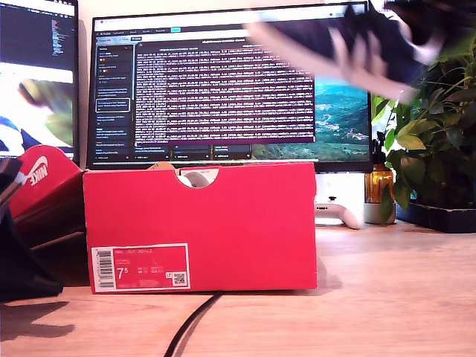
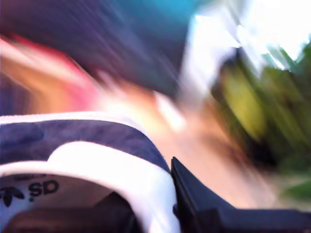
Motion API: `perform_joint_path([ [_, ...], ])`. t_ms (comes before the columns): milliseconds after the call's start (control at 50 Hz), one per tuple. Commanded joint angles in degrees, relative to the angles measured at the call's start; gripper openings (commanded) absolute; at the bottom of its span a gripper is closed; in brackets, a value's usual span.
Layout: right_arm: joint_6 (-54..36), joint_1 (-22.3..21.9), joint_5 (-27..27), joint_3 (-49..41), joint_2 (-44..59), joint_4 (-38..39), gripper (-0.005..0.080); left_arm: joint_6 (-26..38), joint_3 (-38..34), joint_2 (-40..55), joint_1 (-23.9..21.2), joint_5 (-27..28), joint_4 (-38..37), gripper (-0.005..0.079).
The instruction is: Pack the blue shoes by picking the first shoe and placing it inside the red shoebox, left side, then picking and rotating the second shoe and placing it in the shoebox
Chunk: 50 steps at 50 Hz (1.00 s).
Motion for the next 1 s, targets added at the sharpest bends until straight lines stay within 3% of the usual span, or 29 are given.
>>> perform_joint_path([
  [0,0.39,1.81,-3.28,1.62,-0.31,3.1,-0.0013,0.11,0.66,0.17,-0.15,-0.02,-0.07,-0.002],
  [220,-13.75,8.07,-5.11,1.62,-0.31,11.58,-0.0013,0.13,0.66,0.17,-0.15,-0.09,-0.26,-0.002],
  [420,-21.18,12.7,-4.37,1.62,-0.28,18.21,-0.0013,0.09,0.68,0.17,-0.15,-3.26,6.36,-0.002],
  [680,-32.41,13.92,-0.61,1.62,0.42,24.48,-0.0013,-0.35,1.44,0.17,-0.15,-3.26,17.07,-0.002],
  [980,-36.5,14.86,0.15,1.62,4.55,26.93,-0.0013,-0.37,3.56,0.17,-0.22,-3.21,18.12,-0.002],
])
